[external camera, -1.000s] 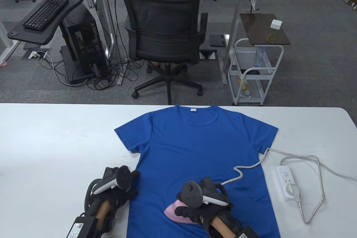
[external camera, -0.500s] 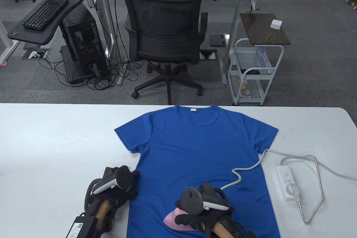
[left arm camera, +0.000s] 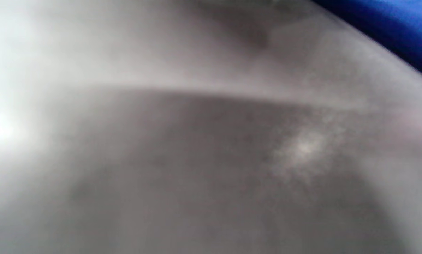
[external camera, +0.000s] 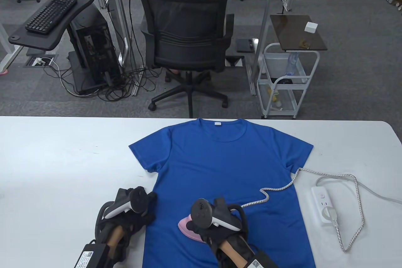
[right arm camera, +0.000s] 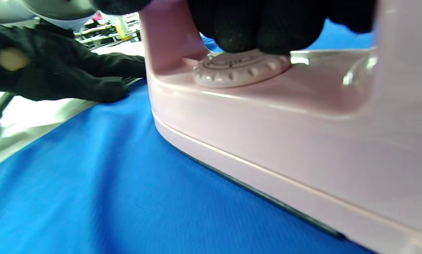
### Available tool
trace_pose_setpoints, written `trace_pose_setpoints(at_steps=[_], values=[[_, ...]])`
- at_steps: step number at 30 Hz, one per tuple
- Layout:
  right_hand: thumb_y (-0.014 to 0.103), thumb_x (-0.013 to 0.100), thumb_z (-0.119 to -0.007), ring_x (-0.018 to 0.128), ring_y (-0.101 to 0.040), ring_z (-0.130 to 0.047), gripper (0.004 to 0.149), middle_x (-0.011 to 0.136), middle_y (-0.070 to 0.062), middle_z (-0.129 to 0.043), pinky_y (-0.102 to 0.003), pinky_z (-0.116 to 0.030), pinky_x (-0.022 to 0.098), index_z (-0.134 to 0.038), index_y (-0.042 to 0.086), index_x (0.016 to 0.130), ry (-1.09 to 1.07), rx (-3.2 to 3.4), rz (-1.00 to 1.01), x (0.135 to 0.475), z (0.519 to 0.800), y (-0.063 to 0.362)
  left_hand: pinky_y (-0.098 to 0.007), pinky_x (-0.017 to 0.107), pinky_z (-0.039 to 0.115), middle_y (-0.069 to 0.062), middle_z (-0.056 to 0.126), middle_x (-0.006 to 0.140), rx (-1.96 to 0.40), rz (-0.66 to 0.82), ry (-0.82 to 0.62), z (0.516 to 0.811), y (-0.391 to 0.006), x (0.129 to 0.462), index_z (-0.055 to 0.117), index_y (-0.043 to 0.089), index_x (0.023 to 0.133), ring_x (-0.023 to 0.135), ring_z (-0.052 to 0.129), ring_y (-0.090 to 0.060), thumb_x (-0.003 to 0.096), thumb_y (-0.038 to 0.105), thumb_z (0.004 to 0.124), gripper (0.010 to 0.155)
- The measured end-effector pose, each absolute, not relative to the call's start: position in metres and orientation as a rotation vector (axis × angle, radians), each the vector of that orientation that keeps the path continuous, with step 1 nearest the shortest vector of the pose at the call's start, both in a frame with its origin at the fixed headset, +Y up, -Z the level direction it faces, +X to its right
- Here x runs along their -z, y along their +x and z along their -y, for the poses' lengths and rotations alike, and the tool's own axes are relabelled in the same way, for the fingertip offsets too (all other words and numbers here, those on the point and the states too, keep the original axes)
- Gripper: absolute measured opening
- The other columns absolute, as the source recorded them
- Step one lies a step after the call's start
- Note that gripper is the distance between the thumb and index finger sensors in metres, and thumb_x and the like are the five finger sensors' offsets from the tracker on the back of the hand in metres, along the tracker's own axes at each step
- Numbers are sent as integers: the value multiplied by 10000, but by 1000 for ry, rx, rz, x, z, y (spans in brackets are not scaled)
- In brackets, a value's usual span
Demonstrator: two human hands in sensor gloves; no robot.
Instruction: Iron t-shirt with electric iron on table
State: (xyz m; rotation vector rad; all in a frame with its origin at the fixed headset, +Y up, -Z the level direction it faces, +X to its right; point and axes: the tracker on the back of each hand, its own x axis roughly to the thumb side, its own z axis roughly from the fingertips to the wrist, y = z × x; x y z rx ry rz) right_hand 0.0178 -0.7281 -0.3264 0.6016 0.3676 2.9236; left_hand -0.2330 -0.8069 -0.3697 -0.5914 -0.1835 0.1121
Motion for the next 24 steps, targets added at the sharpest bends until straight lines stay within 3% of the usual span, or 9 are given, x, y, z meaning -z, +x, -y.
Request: trace_pose_setpoints(at_steps=[11,24], values=[[460,435,-600,569,-383,-880,709,784,-173,-824,-551,-752,460,-637,48,1010,538,-2997,-221,341,731,-1,-558,731,224,-42,40,1139,-115,188,-589,807,-233,369,152,435,1070,1043,68,-372,465,564,550,736],[460,435,-660,593,-400,-882,688,796,-181,-830,-561,-751,478,-674,61,994,910,-2823,-520,308,723,4,-559,733,225,-44,39,1139,-109,190,-589,807,-234,369,148,434,1070,1045,69,-372,465,566,547,737]])
